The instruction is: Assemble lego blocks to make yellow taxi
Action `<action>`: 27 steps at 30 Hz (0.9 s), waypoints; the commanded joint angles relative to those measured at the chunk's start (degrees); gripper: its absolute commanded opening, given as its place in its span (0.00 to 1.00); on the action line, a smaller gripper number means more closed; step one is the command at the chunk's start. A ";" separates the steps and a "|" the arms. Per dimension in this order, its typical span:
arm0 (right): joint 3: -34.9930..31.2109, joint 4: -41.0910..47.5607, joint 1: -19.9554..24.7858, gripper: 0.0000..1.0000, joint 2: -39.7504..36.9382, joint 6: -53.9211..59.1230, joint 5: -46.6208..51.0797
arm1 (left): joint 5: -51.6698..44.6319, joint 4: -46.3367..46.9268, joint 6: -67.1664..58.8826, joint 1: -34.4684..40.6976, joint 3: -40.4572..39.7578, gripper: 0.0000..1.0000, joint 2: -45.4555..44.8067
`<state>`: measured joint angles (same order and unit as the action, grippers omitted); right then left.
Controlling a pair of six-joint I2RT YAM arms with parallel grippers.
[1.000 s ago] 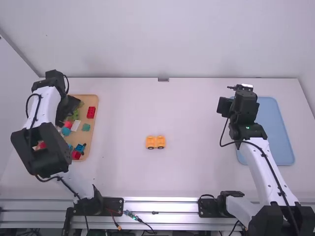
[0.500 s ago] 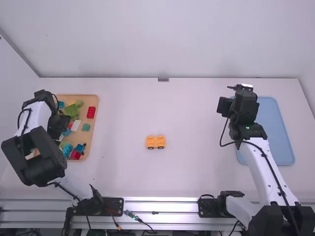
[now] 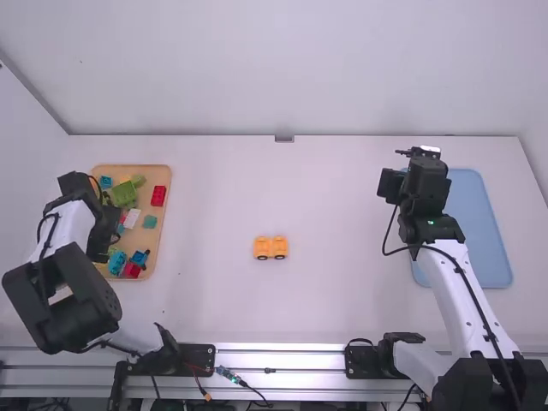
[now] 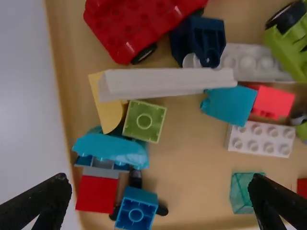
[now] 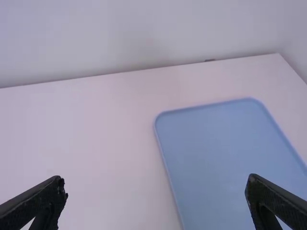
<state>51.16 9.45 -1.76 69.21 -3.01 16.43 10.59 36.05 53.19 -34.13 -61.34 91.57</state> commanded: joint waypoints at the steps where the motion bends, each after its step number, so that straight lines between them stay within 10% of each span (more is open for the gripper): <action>1: 1.38 0.00 -0.17 0.99 0.01 -0.15 -0.09 | -5.86 -2.09 -5.94 -3.65 2.03 0.99 -1.28; 27: 1.38 0.00 -0.11 0.99 0.01 0.07 -1.81 | -5.49 -2.86 -9.07 -8.98 3.70 0.99 1.80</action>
<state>51.13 9.45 -1.76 69.21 -2.79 14.68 3.25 32.51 44.95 -43.48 -58.02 92.79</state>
